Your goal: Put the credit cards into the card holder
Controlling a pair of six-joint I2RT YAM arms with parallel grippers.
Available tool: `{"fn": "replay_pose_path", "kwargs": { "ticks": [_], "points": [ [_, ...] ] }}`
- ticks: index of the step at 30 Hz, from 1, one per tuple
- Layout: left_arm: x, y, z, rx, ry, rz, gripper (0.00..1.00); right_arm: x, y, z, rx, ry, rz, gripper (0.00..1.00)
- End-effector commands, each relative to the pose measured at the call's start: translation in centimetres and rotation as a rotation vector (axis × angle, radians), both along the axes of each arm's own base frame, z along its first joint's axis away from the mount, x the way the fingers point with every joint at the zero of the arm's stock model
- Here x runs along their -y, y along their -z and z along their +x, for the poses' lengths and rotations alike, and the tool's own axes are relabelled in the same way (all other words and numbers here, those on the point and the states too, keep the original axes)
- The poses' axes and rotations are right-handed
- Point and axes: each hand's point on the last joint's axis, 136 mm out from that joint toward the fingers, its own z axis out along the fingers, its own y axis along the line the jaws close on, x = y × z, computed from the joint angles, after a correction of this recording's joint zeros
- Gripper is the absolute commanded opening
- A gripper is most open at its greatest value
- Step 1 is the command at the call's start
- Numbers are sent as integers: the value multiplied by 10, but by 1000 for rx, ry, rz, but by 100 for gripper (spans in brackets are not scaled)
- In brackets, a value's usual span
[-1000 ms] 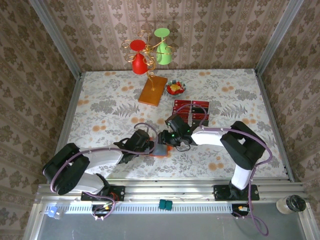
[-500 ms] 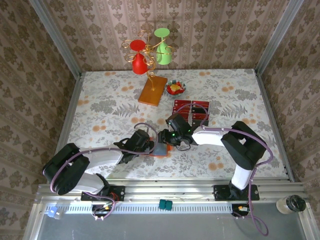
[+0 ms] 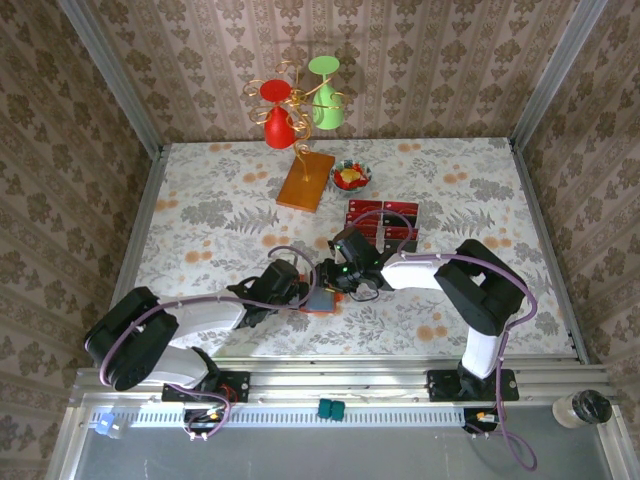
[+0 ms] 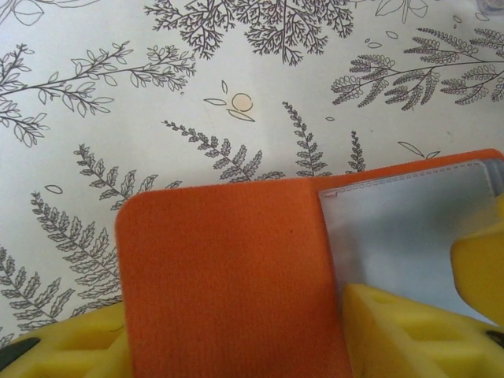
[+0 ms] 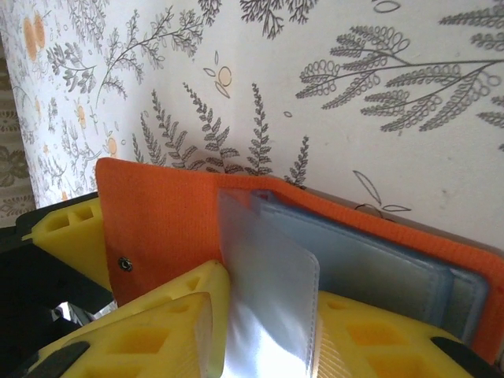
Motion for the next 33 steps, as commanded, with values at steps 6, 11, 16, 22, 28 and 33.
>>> {"fn": "replay_pose_path", "kwargs": {
  "ticks": [6, 11, 16, 22, 28, 33],
  "points": [
    [-8, -7, -5, 1, -9, -2, 63, -11, -22, 0, -5, -23, 60, 37],
    [-20, -25, 0, 36, -71, -56, 66, -18, -37, -3, 7, -24, 83, 53],
    [-39, -39, 5, 54, -152, -121, 67, -28, -48, -6, 19, -31, 92, 64],
    [-58, -39, 7, 38, -207, -149, 67, -47, -44, -8, 5, -37, 100, 65],
    [-72, -38, 6, 33, -253, -169, 67, -68, -36, -7, -19, -29, 134, 65],
    [-81, -37, 5, 28, -270, -181, 67, -72, -25, -5, -42, -11, 138, 65]
  ]
}}
